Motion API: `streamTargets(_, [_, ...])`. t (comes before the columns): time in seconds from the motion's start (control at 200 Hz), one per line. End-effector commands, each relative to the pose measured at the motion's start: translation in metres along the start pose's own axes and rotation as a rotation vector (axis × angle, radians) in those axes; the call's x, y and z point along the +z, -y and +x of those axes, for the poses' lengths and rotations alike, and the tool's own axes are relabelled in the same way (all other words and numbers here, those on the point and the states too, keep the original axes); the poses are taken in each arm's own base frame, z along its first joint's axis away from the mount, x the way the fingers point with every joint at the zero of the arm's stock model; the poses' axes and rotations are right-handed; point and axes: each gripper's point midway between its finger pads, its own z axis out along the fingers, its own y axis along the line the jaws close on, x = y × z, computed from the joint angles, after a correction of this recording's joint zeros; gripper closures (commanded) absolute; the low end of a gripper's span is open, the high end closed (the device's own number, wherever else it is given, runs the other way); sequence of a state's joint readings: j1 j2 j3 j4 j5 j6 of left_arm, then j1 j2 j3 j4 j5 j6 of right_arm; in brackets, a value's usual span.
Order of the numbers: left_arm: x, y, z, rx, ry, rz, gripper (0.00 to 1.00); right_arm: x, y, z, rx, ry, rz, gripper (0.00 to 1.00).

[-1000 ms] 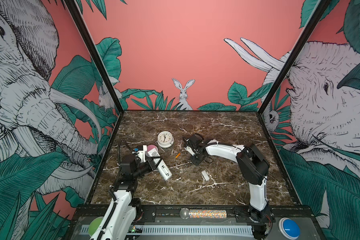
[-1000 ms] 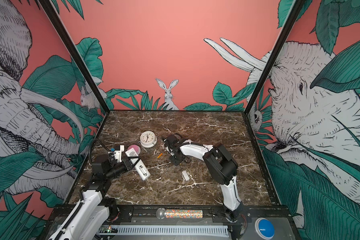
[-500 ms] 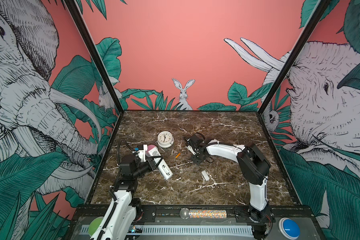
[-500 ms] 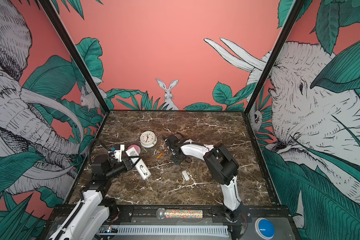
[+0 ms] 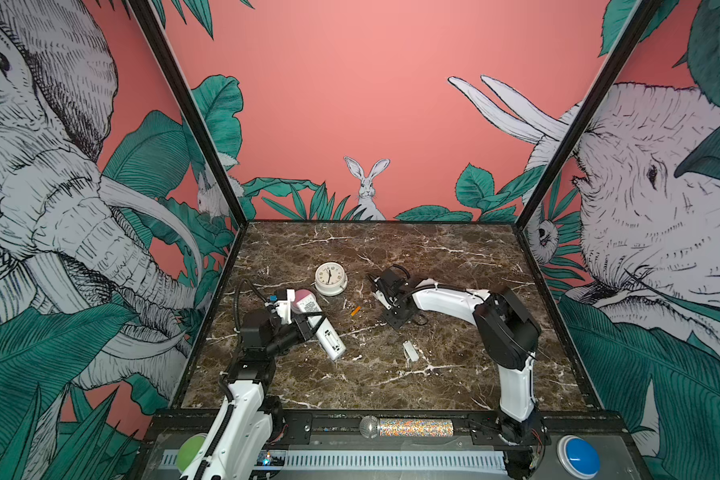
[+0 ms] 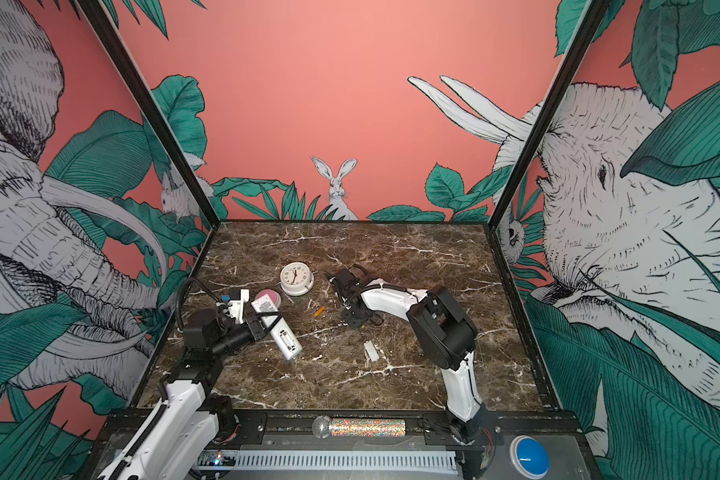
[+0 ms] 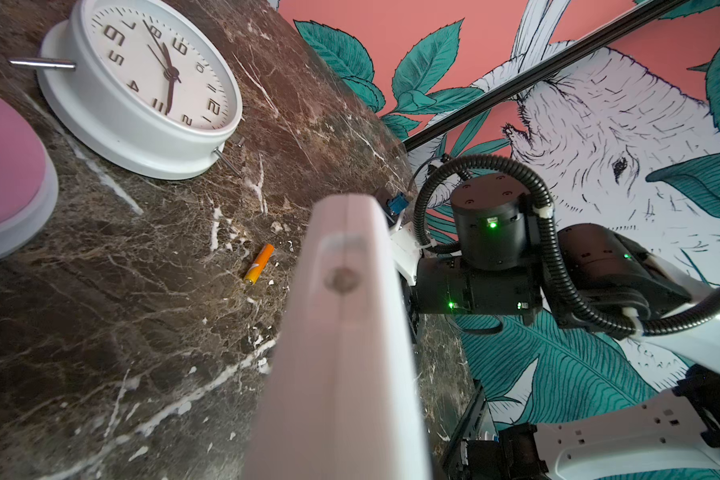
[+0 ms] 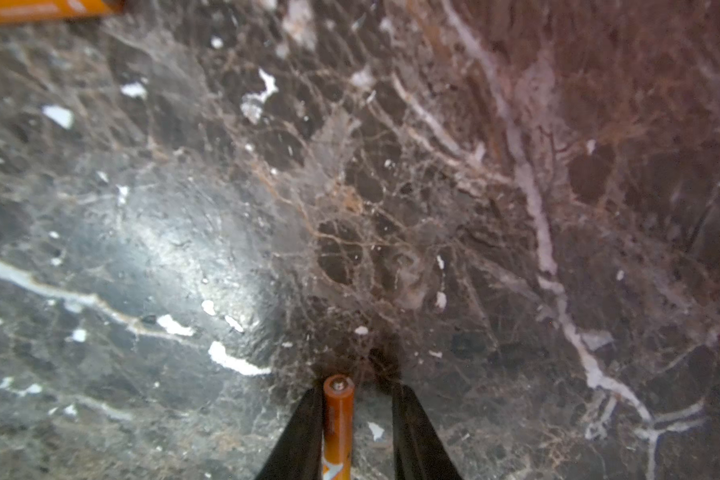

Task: Load the batteries into the remote control
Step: 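Lift the orange battery off the table with the right gripper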

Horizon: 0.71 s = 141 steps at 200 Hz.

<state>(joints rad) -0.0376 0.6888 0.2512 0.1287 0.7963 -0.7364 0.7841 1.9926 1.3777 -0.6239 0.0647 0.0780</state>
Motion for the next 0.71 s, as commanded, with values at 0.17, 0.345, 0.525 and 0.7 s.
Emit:
streamTargets(0.17, [0.0, 0.004, -0.001, 0.026, 0.009, 0.024, 1.0, 0.006, 0.004, 0.003, -0.002, -0.05, 0.009, 0.77])
streamTargets(0.345, [0.001, 0.003, -0.001, 0.028, 0.008, 0.021, 1.0, 0.007, 0.003, 0.005, -0.005, -0.061, 0.007, 0.81])
streamTargets(0.525, [0.001, 0.003, -0.002, 0.026, 0.009, 0.021, 1.0, 0.005, 0.003, 0.004, -0.008, -0.063, 0.002, 0.86])
streamTargets(0.7, [0.001, 0.004, -0.002, 0.021, 0.008, 0.024, 1.0, -0.005, 0.002, 0.0, -0.007, -0.038, -0.007, 0.91])
